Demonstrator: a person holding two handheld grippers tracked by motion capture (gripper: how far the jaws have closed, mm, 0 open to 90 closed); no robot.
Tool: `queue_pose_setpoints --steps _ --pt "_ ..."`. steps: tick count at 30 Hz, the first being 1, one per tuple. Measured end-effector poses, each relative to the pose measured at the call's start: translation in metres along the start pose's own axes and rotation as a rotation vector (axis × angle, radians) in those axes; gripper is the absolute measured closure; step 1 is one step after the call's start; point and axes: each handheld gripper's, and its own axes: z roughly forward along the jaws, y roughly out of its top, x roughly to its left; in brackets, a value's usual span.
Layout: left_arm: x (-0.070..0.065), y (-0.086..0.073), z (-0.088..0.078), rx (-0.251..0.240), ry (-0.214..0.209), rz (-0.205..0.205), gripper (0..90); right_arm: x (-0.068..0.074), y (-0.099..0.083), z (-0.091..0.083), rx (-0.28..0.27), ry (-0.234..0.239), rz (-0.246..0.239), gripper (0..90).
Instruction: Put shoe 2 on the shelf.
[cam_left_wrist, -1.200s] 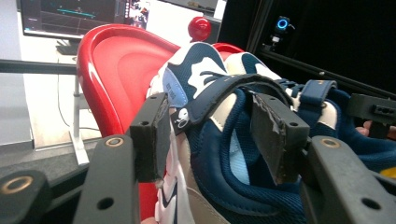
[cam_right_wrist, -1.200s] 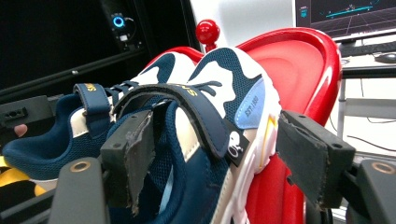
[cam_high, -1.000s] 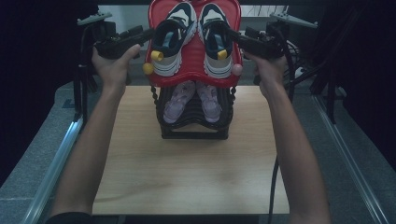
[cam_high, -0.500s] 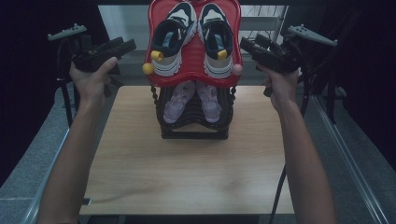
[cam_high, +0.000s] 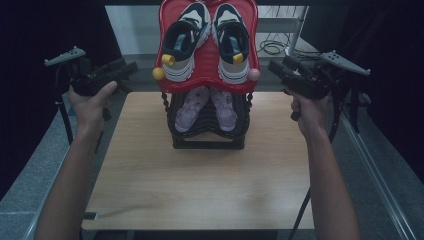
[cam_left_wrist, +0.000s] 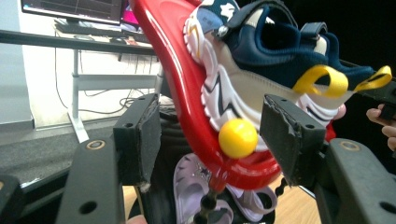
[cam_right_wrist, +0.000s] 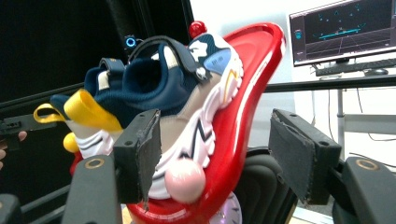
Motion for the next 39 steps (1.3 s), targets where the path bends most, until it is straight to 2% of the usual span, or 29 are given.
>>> queue_pose_setpoints --steps 3,9,14,19,25,26,27,29,30,33,34,35,36,39 --pt "0.002 -0.01 -0.003 0.01 0.002 0.001 39.0 -0.002 -0.01 -0.005 0.002 -0.005 -0.006 34.3" --pt "0.007 -0.032 -0.01 0.022 0.012 -0.01 38.5 -0.003 -0.042 -0.012 0.032 -0.026 -0.026 33.9" --pt "0.009 -0.051 -0.011 0.042 -0.009 -0.03 38.4 -0.007 -0.069 -0.018 0.056 -0.022 -0.032 33.1" --pt "0.012 -0.079 -0.014 0.042 -0.012 -0.053 38.7 -0.013 -0.092 -0.025 0.07 -0.022 -0.007 32.8" --pt "0.014 -0.113 -0.016 0.102 -0.005 -0.057 37.2 -0.016 -0.123 -0.037 0.105 -0.031 -0.009 32.7" --pt "0.014 -0.113 -0.016 0.102 -0.005 -0.057 37.1 -0.016 -0.129 -0.04 0.12 -0.031 -0.012 32.5" --pt "0.014 -0.118 -0.016 0.111 -0.001 -0.057 37.1 -0.016 -0.129 -0.04 0.12 -0.031 -0.012 32.5" --pt "0.014 -0.129 -0.015 0.13 0.0 -0.06 37.1 -0.017 -0.14 -0.044 0.139 -0.043 -0.027 32.6" --pt "0.014 -0.139 -0.012 0.149 0.002 -0.06 36.9 -0.019 -0.15 -0.048 0.153 -0.042 -0.017 32.6" --pt "0.012 -0.157 -0.005 0.187 0.001 -0.06 36.8 -0.02 -0.168 -0.052 0.179 -0.044 0.013 32.7" --pt "0.012 -0.157 -0.005 0.187 0.001 -0.06 36.7 -0.02 -0.168 -0.052 0.179 -0.044 0.013 32.7" --pt "0.012 -0.165 -0.003 0.199 0.004 -0.061 36.7 -0.021 -0.186 -0.054 0.206 -0.05 0.022 32.7" --pt "0.011 -0.175 0.001 0.215 -0.001 -0.067 36.7 -0.021 -0.191 -0.054 0.216 -0.051 0.027 32.7" --pt "0.01 -0.192 0.005 0.256 0.003 -0.066 36.6 -0.025 -0.212 -0.058 0.247 -0.057 0.045 32.7"
